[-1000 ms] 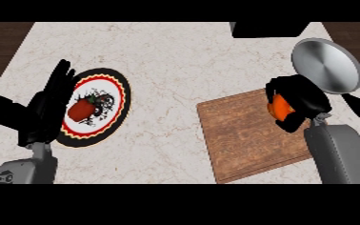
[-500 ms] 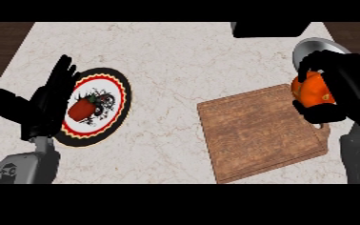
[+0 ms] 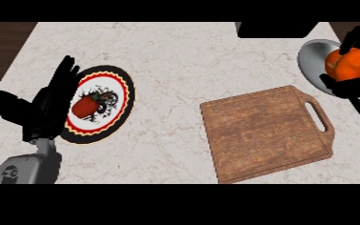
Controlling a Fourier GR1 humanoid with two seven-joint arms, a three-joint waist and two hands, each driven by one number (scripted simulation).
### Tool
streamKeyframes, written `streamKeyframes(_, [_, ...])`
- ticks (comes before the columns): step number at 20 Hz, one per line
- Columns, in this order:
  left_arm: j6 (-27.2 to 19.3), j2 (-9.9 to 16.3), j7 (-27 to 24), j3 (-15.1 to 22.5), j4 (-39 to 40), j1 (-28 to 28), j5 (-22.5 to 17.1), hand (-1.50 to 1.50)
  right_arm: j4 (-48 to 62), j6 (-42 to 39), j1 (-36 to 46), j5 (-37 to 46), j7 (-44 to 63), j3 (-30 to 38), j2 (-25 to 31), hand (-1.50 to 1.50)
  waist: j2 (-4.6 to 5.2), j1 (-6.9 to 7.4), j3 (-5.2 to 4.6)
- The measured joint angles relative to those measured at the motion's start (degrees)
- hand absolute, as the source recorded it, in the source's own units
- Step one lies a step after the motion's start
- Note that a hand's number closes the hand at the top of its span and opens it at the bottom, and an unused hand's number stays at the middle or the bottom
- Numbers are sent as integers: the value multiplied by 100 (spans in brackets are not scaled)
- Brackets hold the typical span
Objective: Pick the squash from the cutting board and place it in the pan
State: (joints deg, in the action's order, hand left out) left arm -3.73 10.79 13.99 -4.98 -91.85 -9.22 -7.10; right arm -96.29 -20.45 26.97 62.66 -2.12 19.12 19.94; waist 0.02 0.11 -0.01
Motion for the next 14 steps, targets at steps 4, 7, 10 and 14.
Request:
streamKeyframes(4, [-13, -66, -3, 27, 52, -39, 29, 0, 1006, 393, 301, -244, -345, 493, 405, 150, 11, 23, 2])
streamKeyframes(7, [-33, -63, 108, 32, -38, -88, 36, 0, 2024, 796, 616, -381, -729, 822, 778, 150, 25, 62, 6])
streamKeyframes(10, [-22, -121, 13, 70, 2, -74, 64, 0, 3094, 1321, 900, -450, -1129, 1080, 1089, 150, 39, 98, 8])
streamKeyframes(14, [12, -98, -55, 15, 208, -232, 70, 0, 4487, 1803, 1242, -574, -1842, 1328, 1594, 150, 59, 124, 11])
